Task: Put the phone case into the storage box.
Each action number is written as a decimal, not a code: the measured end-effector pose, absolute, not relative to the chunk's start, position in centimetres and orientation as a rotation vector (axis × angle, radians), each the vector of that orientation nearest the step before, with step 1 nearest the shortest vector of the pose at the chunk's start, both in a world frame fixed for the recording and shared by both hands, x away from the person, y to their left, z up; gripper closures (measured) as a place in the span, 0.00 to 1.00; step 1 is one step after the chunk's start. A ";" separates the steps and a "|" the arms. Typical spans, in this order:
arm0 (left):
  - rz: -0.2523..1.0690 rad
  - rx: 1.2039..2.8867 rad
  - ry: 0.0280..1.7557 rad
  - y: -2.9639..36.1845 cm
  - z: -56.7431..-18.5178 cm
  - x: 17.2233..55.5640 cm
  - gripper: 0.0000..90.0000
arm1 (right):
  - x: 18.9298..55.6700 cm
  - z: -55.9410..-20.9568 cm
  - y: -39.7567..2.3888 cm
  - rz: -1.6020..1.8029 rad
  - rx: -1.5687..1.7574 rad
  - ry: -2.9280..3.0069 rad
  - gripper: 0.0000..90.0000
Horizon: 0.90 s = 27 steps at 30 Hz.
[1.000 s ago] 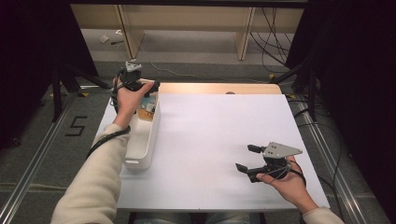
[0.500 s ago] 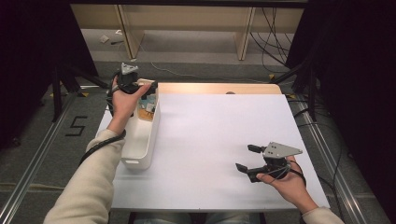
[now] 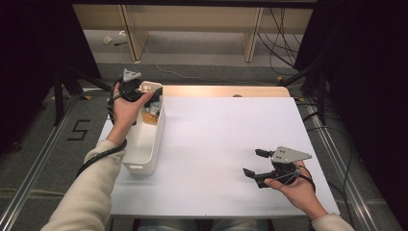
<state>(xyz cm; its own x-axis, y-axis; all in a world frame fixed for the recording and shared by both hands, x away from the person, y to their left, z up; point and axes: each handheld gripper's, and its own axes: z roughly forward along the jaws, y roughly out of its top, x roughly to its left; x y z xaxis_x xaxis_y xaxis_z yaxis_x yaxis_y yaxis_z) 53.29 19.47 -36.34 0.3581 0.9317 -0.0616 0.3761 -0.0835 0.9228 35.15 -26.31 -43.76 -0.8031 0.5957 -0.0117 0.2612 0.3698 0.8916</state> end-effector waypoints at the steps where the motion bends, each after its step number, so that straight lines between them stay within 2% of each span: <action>1: 0.720 1.657 1.181 19.5 -36.3 53.2 0.06 | 35.2 -43.8 -26.3 1.408 0.752 2.304 0.20; 27: 0.695 1.666 1.120 19.6 -36.0 50.7 0.05 | 35.1 -43.8 -26.3 1.408 0.751 2.302 0.20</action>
<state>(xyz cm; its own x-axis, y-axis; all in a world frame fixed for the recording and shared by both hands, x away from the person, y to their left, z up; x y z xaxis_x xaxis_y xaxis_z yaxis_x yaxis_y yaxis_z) 50.70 19.64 -35.96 0.4129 0.9090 -0.0567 0.3523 -0.1021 0.9303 35.15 -26.30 -43.76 -0.8030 0.5959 -0.0124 0.2603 0.3693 0.8921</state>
